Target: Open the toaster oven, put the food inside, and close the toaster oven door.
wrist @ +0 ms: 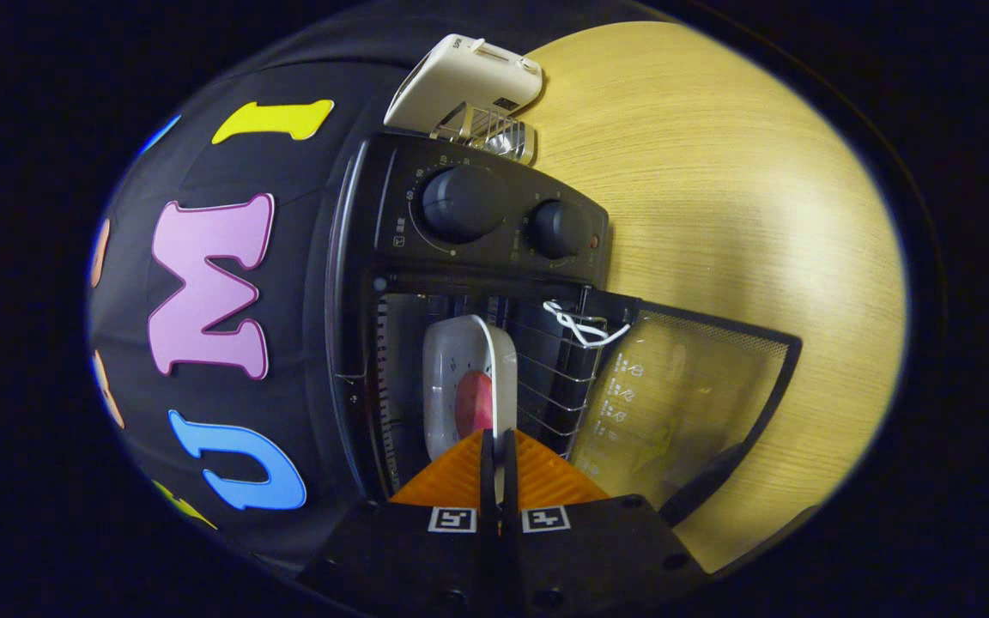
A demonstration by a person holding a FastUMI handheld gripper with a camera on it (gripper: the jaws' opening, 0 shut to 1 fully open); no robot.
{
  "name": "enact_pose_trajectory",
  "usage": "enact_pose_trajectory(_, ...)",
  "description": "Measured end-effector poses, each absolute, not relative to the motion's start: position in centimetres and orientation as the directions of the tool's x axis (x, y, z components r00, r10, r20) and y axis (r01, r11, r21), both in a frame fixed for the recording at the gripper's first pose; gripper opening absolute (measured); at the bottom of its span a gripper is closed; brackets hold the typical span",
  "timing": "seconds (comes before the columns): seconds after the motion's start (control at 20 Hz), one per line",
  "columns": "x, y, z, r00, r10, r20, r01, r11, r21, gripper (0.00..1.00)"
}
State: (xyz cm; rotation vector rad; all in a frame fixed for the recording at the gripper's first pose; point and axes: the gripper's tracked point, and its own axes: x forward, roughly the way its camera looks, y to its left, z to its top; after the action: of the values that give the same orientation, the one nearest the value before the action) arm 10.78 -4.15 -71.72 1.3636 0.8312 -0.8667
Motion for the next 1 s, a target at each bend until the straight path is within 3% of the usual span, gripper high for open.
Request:
enact_pose_trajectory(0.4, 12.3, -1.9, -74.6, 0.402, -0.099, -0.910, 0.912, -0.045, 0.408, 0.05)
enact_pose_trajectory(0.65, 12.0, -2.9, -72.2, 0.426, -0.125, -0.896, 0.904, 0.023, 0.426, 0.14)
enact_pose_trajectory(0.7, 11.9, -3.4, -71.5, 0.431, -0.129, -0.893, 0.902, 0.037, 0.430, 0.19)
enact_pose_trajectory(0.75, 11.5, -3.7, -70.9, 0.427, -0.126, -0.896, 0.904, 0.046, 0.424, 0.36)
enact_pose_trajectory(0.9, 9.4, -4.4, -69.0, 0.407, -0.127, -0.904, 0.910, 0.140, 0.390, 0.39)
enact_pose_trajectory(1.0, 7.2, -5.2, -67.4, 0.385, -0.156, -0.909, 0.898, 0.289, 0.331, 0.73)
